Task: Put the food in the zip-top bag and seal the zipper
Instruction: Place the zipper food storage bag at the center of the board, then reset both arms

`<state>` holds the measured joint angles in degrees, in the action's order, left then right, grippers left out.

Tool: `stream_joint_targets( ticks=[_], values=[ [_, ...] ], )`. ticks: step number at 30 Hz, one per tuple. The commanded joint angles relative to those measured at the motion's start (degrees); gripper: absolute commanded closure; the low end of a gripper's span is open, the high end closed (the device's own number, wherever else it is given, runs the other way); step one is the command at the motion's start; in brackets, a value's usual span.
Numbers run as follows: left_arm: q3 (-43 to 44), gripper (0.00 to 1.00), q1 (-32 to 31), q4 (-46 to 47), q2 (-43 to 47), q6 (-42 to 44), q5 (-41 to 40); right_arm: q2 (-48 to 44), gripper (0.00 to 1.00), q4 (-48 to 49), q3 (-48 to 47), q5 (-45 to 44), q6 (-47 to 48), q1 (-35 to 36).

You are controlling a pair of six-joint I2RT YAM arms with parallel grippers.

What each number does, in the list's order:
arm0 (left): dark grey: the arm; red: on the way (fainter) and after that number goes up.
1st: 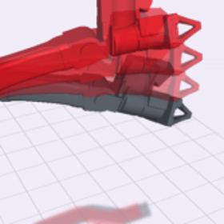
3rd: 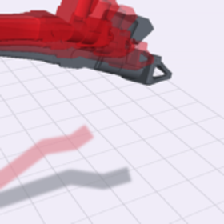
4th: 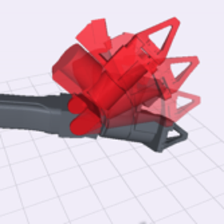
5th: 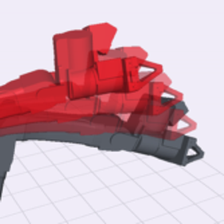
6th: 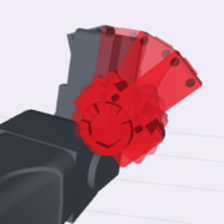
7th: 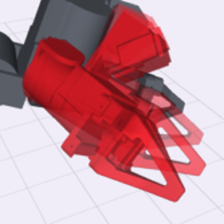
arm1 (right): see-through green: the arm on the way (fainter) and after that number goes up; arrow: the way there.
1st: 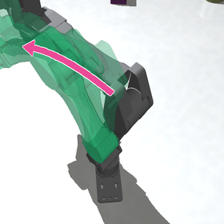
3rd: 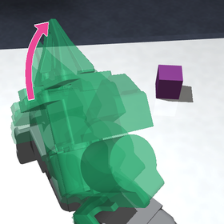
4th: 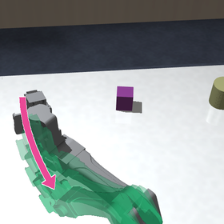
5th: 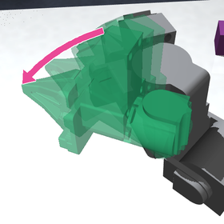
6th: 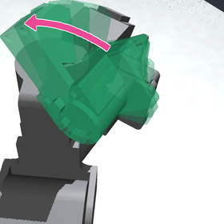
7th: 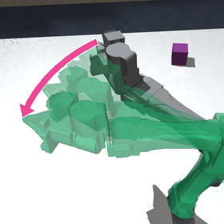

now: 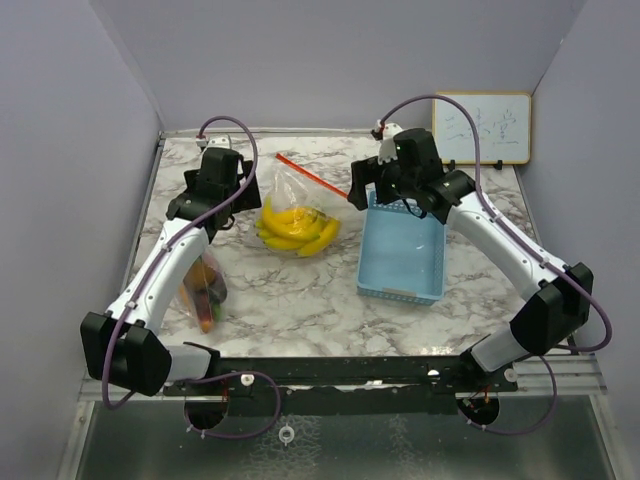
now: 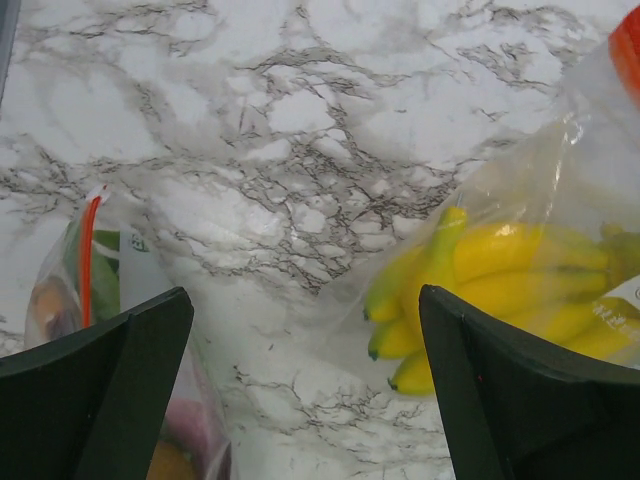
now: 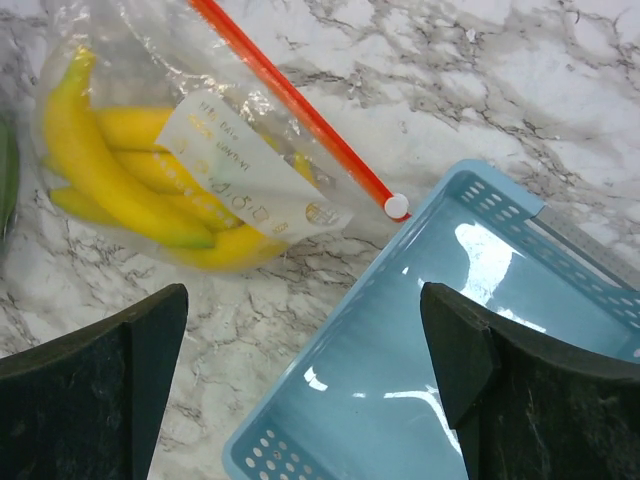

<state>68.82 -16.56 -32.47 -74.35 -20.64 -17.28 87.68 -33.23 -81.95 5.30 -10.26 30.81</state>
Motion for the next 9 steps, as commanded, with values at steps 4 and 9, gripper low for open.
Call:
stream_joint_targets(
  ticks=[4,9],
  values=[
    [2.96,0.01,0.18,-2.22,0.51,-4.37,-6.21,-2.12,0.00,-1.04,-2.69,-4.44,-1.56,0.04],
    [5.05,0.01,0.13,-2.97,-0.40,-2.78,-6.53,-2.87,0.00,-0.84,-2.56,-5.49,-2.20,0.04]
  ],
)
